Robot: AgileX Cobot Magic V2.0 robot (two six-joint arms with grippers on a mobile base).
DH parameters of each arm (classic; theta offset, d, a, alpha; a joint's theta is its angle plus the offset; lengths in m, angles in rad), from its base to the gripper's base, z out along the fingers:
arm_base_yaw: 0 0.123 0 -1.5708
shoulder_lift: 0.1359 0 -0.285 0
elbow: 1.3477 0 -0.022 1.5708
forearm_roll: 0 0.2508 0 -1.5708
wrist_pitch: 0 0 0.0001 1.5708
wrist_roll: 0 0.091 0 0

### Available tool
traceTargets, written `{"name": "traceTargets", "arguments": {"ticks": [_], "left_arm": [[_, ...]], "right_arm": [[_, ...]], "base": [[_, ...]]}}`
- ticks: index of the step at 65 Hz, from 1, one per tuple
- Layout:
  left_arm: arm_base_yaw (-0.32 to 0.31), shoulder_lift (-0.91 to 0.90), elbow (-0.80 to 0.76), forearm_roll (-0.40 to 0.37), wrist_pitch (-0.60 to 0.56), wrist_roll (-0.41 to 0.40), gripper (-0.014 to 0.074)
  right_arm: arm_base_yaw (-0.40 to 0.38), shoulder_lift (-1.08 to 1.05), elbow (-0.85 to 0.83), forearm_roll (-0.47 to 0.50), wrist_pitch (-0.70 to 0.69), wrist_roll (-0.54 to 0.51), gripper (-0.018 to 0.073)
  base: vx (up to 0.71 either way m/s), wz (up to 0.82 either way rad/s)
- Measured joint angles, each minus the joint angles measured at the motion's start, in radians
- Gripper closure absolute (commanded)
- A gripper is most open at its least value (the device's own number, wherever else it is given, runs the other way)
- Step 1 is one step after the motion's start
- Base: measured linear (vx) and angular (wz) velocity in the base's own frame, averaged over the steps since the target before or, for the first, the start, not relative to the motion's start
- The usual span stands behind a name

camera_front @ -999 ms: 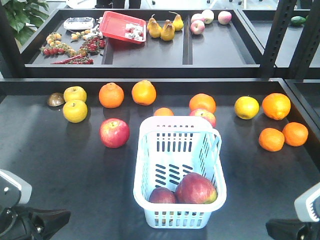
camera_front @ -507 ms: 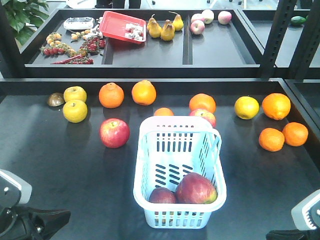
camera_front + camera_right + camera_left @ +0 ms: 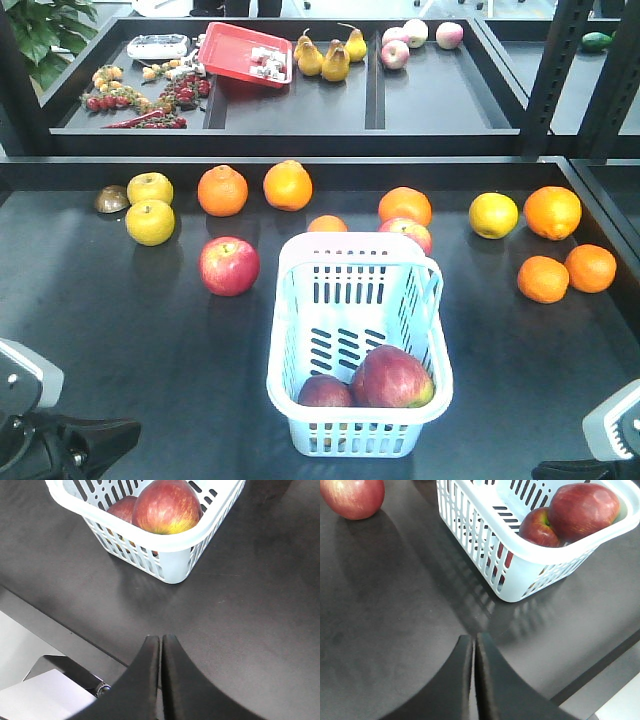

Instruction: Pick three apples into basket with both arms

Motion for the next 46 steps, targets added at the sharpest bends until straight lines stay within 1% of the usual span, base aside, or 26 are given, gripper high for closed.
{"name": "traceTargets", "arguments": {"ticks": [5,8,12,14,18,19,21,22,28,29,32,34,39,46], "left_arm": [[0.000,0.000,0.000,-0.002,-0.010,-0.015,0.0603],[0.000,0.000,0.000,-0.002,-0.021,-0.043,0.0603],[0.000,0.000,0.000,0.020,-0.034,-0.110,0.0603],[0.000,0.000,0.000,0.051,-0.038,-0.159,0.0603],[0.000,0.000,0.000,0.136,-0.038,-0.255,0.0603],[0.000,0.000,0.000,0.159,-0.038,-0.295,0.0603],[0.000,0.000,0.000,0.210,-0.038,-0.350,0.0603],[0.000,0.000,0.000,0.251,-0.038,-0.378,0.0603],[0.000,-0.003,0.000,0.429,-0.036,-0.555,0.0603],[0.000,-0.005,0.000,0.472,-0.035,-0.579,0.0603],[0.000,-0.015,0.004,0.551,-0.036,-0.649,0.0603],[0.000,-0.025,0.012,0.606,-0.036,-0.709,0.0603],[0.000,-0.056,0.040,0.687,-0.054,-0.785,0.0603],[0.000,-0.133,0.109,0.728,-0.106,-0.837,0.0603]], "right_arm": [[0.000,0.000,0.000,0.000,0.000,0.000,0.0563],[0.000,0.000,0.000,0.000,0.000,0.000,0.0563],[0.000,0.000,0.000,0.000,0.000,0.000,0.0563],[0.000,0.000,0.000,0.000,0.000,0.000,0.0563],[0.000,0.000,0.000,0.000,0.000,0.000,0.0563],[0.000,0.000,0.000,0.000,0.000,0.000,0.0563],[0.000,0.000,0.000,0.000,0.000,0.000,0.0563],[0.000,0.000,0.000,0.000,0.000,0.000,0.0563],[0.000,0.000,0.000,0.000,0.001,0.000,0.0563],[0.000,0.000,0.000,-0.001,0.001,0.000,0.0563],[0.000,0.000,0.000,-0.001,0.001,0.000,0.0563],[0.000,0.000,0.000,-0.001,0.001,0.000,0.0563],[0.000,0.000,0.000,-0.001,0.001,0.000,0.0563],[0.000,0.000,0.000,-0.001,0.001,0.000,0.0564]], "base": [[0.00,0.00],[0.00,0.00],[0.00,0.00],[0.00,0.00],[0.00,0.00],[0.00,0.00],[0.00,0.00],[0.00,0.00],[0.00,0.00],[0.00,0.00],[0.00,0.00],[0.00,0.00],[0.00,0.00],[0.00,0.00]]}}
